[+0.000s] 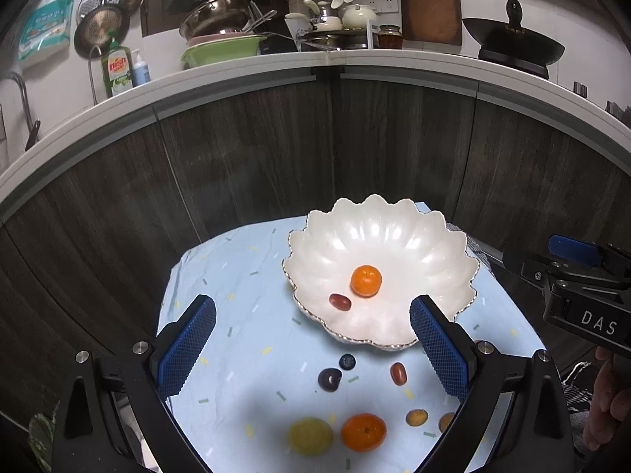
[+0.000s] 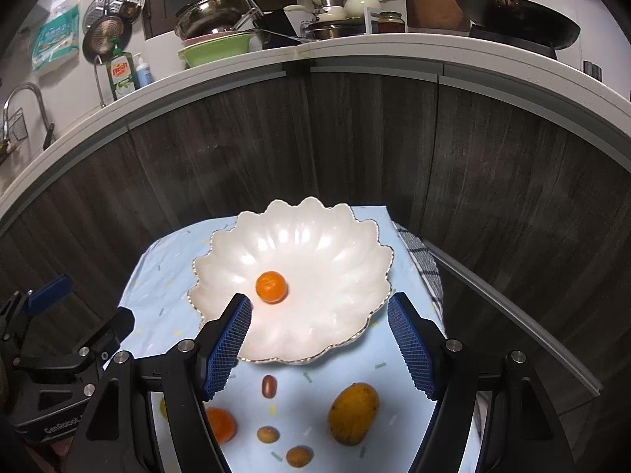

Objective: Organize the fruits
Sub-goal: 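Move both open tools back toward the remaining fruits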

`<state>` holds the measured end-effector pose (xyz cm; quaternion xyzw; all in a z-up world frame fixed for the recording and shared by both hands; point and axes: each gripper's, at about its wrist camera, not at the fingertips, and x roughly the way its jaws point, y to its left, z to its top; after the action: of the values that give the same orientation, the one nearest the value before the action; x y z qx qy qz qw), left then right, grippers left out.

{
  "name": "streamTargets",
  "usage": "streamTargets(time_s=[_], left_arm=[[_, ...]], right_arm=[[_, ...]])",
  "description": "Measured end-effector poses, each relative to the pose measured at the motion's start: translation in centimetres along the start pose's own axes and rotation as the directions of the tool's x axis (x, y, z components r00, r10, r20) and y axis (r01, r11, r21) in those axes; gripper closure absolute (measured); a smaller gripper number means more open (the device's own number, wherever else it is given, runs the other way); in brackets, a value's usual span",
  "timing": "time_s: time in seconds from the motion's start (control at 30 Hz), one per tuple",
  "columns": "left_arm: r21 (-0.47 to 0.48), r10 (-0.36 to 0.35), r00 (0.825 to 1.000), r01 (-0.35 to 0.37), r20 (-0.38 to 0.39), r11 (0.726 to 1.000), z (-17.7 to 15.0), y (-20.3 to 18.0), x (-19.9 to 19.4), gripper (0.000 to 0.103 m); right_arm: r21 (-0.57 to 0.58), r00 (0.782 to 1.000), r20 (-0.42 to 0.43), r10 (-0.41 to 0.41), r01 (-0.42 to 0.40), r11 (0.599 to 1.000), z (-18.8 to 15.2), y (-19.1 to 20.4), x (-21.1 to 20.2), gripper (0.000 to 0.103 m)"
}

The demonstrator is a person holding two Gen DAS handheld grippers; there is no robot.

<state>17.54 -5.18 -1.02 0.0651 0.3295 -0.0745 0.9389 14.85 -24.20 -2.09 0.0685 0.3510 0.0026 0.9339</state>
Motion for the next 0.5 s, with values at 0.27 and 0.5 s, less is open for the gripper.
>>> streamTargets(time_s=[0.27,0.5], left_arm=[[-0.020,-0.018,1.000,0.018,0.003,1.000,-1.0,0.3,-0.9,0.003],[-0.020,-0.016,1.000,0.016,-0.005,1.000,-2.2,0.3,-1.0,0.003]], right_arm=[[-0.012,1.000,0.006,0.010,-0.010,1.000,-0.8,0.6,-0.7,0.031],[-0.028,1.000,-0.006,0.021,-0.021,0.999,-1.9,1.1,-0.7,0.030]])
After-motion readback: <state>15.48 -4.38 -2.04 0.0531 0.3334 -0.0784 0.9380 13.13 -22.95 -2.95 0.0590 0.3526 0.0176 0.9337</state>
